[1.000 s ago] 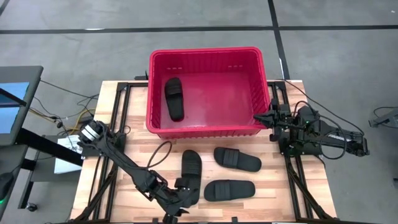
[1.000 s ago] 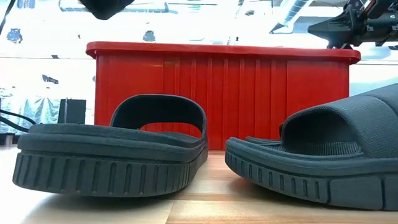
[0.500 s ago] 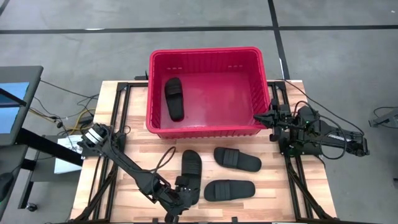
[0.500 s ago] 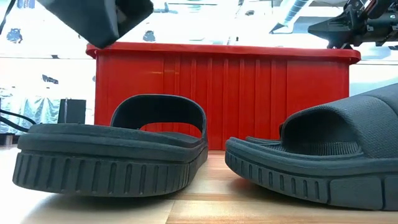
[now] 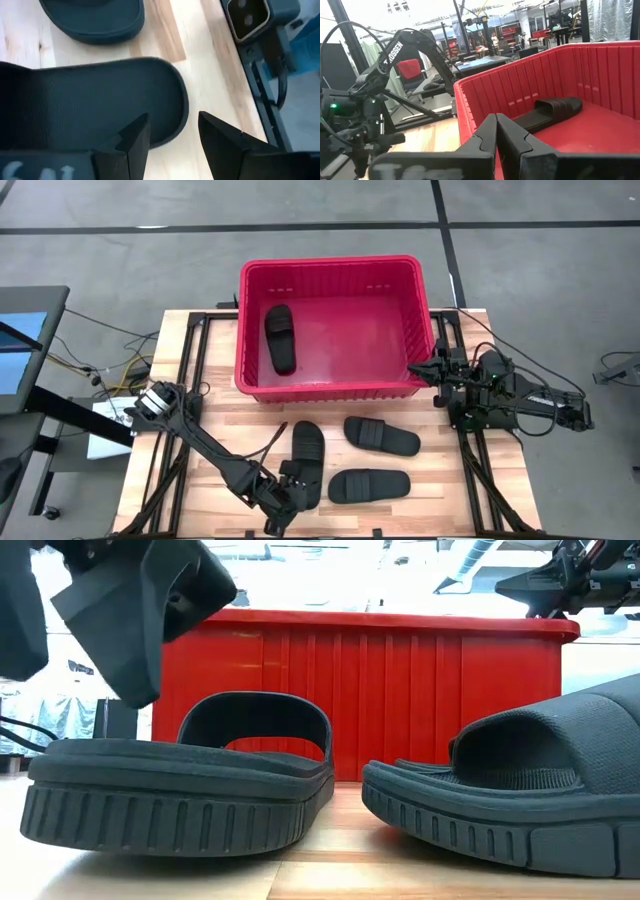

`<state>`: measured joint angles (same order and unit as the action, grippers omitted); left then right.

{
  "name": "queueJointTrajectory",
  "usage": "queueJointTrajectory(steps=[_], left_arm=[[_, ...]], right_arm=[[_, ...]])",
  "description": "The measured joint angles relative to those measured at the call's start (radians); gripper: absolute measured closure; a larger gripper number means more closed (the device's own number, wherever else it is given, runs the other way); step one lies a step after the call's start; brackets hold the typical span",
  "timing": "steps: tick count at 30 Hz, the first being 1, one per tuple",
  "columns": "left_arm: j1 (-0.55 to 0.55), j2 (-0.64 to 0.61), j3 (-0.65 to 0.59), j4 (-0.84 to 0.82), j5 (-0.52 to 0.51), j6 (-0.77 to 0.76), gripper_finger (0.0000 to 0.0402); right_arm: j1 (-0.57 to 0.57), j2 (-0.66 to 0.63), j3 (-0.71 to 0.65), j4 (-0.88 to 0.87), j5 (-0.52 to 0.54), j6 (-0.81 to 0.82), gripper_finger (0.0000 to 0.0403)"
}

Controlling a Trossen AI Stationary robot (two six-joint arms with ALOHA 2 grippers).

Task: Pick and place slides into bin
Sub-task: Put the black slipper into the bin

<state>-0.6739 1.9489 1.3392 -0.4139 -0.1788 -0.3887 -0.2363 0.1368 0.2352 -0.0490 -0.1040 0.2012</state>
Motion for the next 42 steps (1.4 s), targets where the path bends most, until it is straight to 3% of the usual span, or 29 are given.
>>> queueJointTrajectory(steps=[6, 25, 31, 35, 42], left_arm=[[-0.001, 0.038, 0.003, 0.008, 0.039, 0.015, 0.0243], [0.001, 0.115, 0.008, 0.052, 0.009, 0.089, 0.0243], [-0.007, 0.124, 0.009, 0.057, -0.065, 0.075, 0.0247], [-0.003, 0.125, 0.009, 0.055, -0.062, 0.055, 0.0278], [-0.002, 0.126, 0.009, 0.050, -0.023, 0.033, 0.0386]], right_arm=[[0.000, 0.000, 0.000, 0.000, 0.000, 0.000, 0.0403], [0.000, 0.000, 0.000, 0.000, 0.000, 0.000, 0.0403], [0.000, 0.000, 0.000, -0.001, 0.000, 0.000, 0.0403], [0.000, 0.000, 0.000, -0.001, 0.000, 0.000, 0.0403], [0.000, 0.000, 0.000, -0.001, 0.000, 0.000, 0.0403]])
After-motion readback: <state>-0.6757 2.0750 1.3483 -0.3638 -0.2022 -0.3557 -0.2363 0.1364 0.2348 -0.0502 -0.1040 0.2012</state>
